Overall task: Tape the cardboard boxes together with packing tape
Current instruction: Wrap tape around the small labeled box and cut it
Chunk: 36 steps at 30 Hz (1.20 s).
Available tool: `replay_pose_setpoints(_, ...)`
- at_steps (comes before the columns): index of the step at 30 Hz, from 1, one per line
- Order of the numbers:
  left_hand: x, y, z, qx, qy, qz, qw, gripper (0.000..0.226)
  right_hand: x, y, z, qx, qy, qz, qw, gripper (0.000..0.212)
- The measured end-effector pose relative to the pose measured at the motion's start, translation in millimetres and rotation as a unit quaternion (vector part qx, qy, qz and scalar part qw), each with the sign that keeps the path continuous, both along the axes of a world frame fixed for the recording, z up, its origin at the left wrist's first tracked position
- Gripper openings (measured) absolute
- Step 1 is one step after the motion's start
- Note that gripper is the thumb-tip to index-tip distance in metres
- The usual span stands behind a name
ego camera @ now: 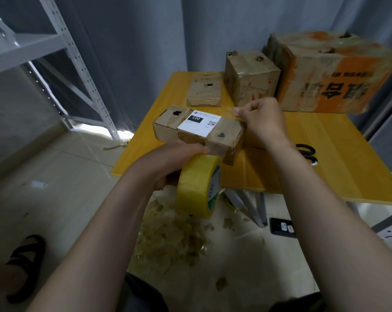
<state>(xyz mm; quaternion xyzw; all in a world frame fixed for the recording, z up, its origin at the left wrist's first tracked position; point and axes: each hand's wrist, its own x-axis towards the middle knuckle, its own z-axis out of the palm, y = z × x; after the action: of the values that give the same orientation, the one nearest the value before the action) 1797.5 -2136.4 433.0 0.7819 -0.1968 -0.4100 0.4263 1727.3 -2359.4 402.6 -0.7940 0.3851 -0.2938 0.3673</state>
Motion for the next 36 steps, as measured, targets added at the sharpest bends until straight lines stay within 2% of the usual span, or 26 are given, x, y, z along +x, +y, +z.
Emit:
replay_pose_setpoints(8, 1.1, 1.6, -0.6, 0.003, -0.01, -0.002, 1.0, 0.021, 5.5, 0.3, -5.3, 0.012, 0.009, -0.008, 1.0, 0.034)
replay_pose_setpoints(12, 0.3, 2.7, -1.4, -0.02, 0.007, 0.013, 1.0, 0.016, 5.3, -0.7, -9.3, 0.027, 0.032, -0.018, 0.999, 0.035)
replay_pose_setpoints(16, -0.5, 2.3, -3.3, -0.036, 0.028, 0.022, 0.999, 0.015, 2.9, -2.3, -7.9, 0.011, 0.053, -0.01, 0.998, 0.028)
replay_pose_setpoints(18, -0.8, 2.2, -3.8, -0.042, 0.033, 0.021, 0.998, 0.015, -0.2, -1.9, -5.9, -0.008, 0.06, 0.001, 0.998, 0.061)
replay_pose_setpoints(20, -1.2, 2.0, -4.5, -0.045, 0.034, 0.022, 0.998, 0.017, 0.0, 0.1, -5.9, -0.031, 0.021, 0.024, 0.999, 0.071)
replay_pose_setpoints(22, -1.7, 1.8, -5.0, -0.048, 0.036, 0.025, 0.998, 0.02, 2.3, 2.8, -7.0, -0.068, 0.0, 0.051, 0.996, 0.052)
replay_pose_setpoints(24, -2.0, 1.8, -4.9, -0.047, 0.036, 0.027, 0.998, 0.024, 4.5, 2.8, -8.6, -0.068, 0.017, 0.064, 0.996, 0.015)
replay_pose_setpoints(25, -2.2, 2.2, -4.8, -0.046, 0.037, 0.026, 0.998, 0.023, 4.7, 1.6, -10.4, -0.051, 0.027, 0.072, 0.996, 0.018)
replay_pose_setpoints(27, -2.8, 3.1, -4.5, -0.045, 0.039, 0.025, 0.998, 0.019, 4.5, -2.3, -12.7, -0.01, 0.054, 0.082, 0.995, 0.044)
replay_pose_setpoints(28, -3.0, 3.3, -4.5, -0.046, 0.039, 0.024, 0.998, 0.017, 3.3, -3.6, -11.9, -0.001, 0.058, 0.085, 0.995, 0.049)
replay_pose_setpoints(33, -5.7, 4.9, -7.7, -0.033, 0.041, 0.014, 0.999, 0.015, 0.7, -1.9, -8.7, 0.0, 0.056, 0.097, 0.994, 0.052)
replay_pose_setpoints(36, -11.4, 6.8, -11.4, -0.015, 0.036, 0.0, 0.999, 0.015, -0.7, 1.6, -6.8, 0.013, 0.056, 0.129, 0.99, 0.045)
